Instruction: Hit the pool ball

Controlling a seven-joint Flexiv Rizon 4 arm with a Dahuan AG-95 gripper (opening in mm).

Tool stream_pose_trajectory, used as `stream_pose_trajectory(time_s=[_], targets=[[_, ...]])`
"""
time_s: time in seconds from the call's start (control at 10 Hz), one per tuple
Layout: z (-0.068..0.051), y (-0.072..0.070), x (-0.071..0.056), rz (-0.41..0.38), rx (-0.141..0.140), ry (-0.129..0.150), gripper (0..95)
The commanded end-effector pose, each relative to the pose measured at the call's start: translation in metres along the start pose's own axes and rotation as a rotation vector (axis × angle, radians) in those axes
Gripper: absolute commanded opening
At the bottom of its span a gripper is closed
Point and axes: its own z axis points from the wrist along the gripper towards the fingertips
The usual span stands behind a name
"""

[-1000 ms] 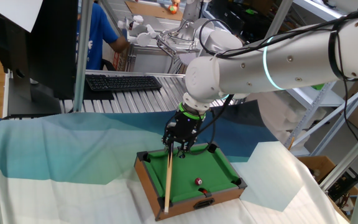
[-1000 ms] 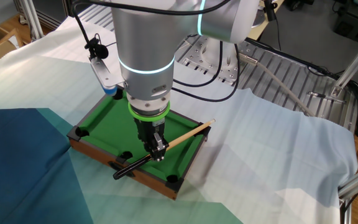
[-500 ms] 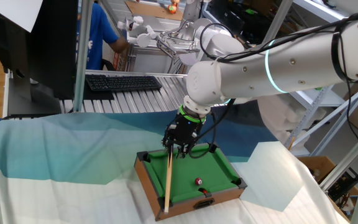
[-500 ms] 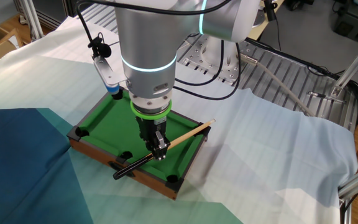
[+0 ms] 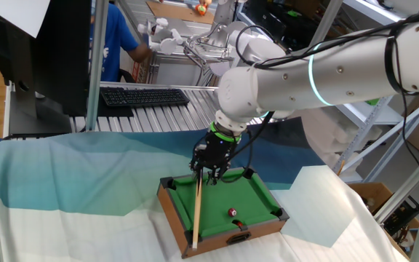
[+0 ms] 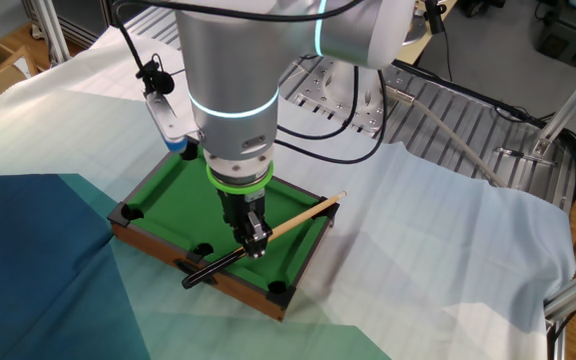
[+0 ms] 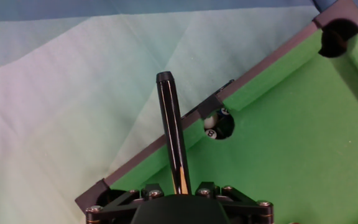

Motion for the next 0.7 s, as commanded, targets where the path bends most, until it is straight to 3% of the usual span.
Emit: stream_pose_trajectory(time_s=[0.1,0.5,0.6,0.7], targets=[[-0.0006,0.0002,0.0,0.008,0.02,0.018,38.0],[-0.0006,0.0002,0.0,0.006,0.096,0.024,38.0],[-0.0006,0.0002,0.0,0.012,0.12,0.04,38.0],[-0.0006,0.0002,0.0,0.014,0.122,0.043,38.0]])
